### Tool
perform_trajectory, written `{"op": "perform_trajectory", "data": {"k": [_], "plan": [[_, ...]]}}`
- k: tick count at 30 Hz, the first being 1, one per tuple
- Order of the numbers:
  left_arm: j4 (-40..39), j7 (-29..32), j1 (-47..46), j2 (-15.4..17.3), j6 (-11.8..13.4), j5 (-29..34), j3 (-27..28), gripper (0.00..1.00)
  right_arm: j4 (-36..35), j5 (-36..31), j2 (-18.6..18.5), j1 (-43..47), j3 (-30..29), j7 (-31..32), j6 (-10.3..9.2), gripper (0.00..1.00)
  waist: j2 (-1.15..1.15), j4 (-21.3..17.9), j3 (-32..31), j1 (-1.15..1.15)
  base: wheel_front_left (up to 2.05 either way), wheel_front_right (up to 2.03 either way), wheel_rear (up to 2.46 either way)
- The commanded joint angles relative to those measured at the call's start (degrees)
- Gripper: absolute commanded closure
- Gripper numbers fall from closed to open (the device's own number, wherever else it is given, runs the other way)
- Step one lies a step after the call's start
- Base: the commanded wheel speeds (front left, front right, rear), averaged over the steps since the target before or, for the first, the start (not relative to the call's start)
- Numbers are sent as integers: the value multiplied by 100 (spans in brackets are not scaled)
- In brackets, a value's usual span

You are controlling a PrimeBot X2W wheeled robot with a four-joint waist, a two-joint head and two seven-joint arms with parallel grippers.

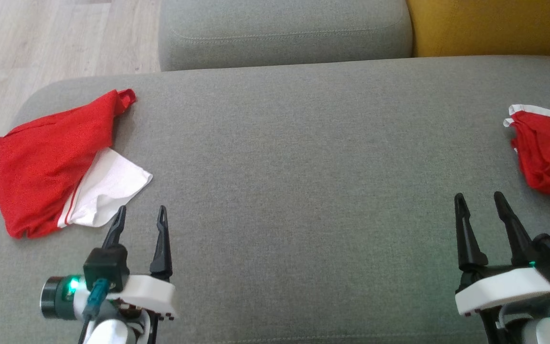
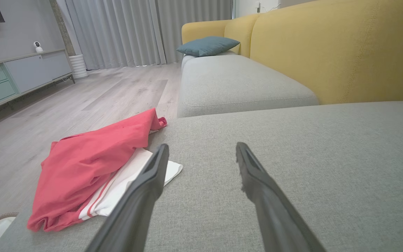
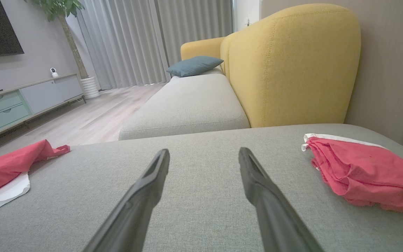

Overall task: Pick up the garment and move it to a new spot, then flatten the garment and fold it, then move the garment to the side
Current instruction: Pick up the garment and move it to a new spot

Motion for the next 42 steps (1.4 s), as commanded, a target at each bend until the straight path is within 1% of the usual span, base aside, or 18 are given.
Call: {"op": "perform_trajectory", "data": {"k": [1, 8, 13, 19, 28, 33, 37, 42], "plan": [[-154, -12, -222, 111, 29, -58, 165, 0, -196, 40, -28, -82, 134, -2, 37, 0, 0, 2, -5, 0, 0, 0, 0], [-154, -5, -251, 152, 47, -93, 166, 0, -190, -7, -28, -83, 125, 79, 37, 0, 0, 43, -17, 0, 0, 0, 0], [-158, -20, -318, 153, 71, -108, 176, 0, -247, -29, -28, -108, 154, 124, 37, 0, 0, 227, 21, 0, 0, 0, 0], [-143, -65, -448, 122, 79, -129, 194, 0, -415, -79, -28, -133, 207, 207, 37, 0, 0, 731, 85, 0, 0, 0, 0], [-113, -119, -607, 113, 77, -135, 276, 0, -684, -144, -28, -218, 348, 335, 37, 0, 0, 1701, 154, 0, 0, 0, 0], [-125, -130, -612, 111, 71, -145, 338, 0, -766, -175, -28, -246, 449, 405, 37, 0, 0, 2107, 203, 0, 0, 0, 0], [-175, -133, -609, 105, 54, -138, 400, 0, -794, -201, -28, -271, 497, 442, 37, 0, 0, 2318, 242, 0, 0, 0, 0], [-238, -134, -578, 81, 43, -122, 474, 0, -806, -222, -28, -288, 496, 452, 37, 0, 0, 2433, 276, 0, 0, 0, 0]]}}
